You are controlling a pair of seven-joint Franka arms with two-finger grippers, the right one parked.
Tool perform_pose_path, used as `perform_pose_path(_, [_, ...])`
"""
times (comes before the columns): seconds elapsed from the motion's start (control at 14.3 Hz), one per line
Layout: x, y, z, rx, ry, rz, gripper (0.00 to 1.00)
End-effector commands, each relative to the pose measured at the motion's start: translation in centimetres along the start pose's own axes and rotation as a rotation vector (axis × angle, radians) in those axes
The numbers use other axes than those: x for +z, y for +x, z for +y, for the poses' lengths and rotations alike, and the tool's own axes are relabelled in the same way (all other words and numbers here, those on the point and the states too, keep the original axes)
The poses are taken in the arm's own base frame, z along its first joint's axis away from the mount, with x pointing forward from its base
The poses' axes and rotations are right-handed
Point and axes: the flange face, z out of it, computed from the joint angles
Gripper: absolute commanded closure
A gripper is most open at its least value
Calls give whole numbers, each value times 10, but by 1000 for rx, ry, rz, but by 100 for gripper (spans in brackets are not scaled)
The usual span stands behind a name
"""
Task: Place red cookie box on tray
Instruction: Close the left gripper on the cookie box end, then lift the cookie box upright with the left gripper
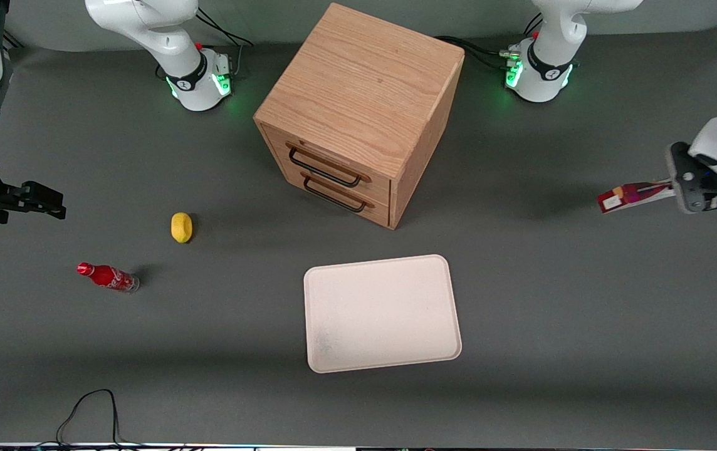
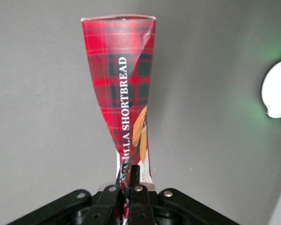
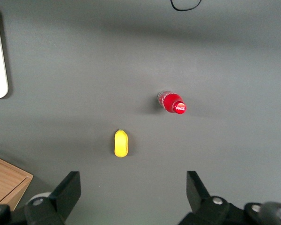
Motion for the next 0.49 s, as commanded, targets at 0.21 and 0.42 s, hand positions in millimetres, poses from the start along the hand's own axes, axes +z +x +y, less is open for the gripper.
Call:
perform_pose_path(0.21, [-71, 7, 2, -113, 59, 13, 100])
perform_pose_path(0.42, [-91, 27, 5, -353, 69, 85, 100])
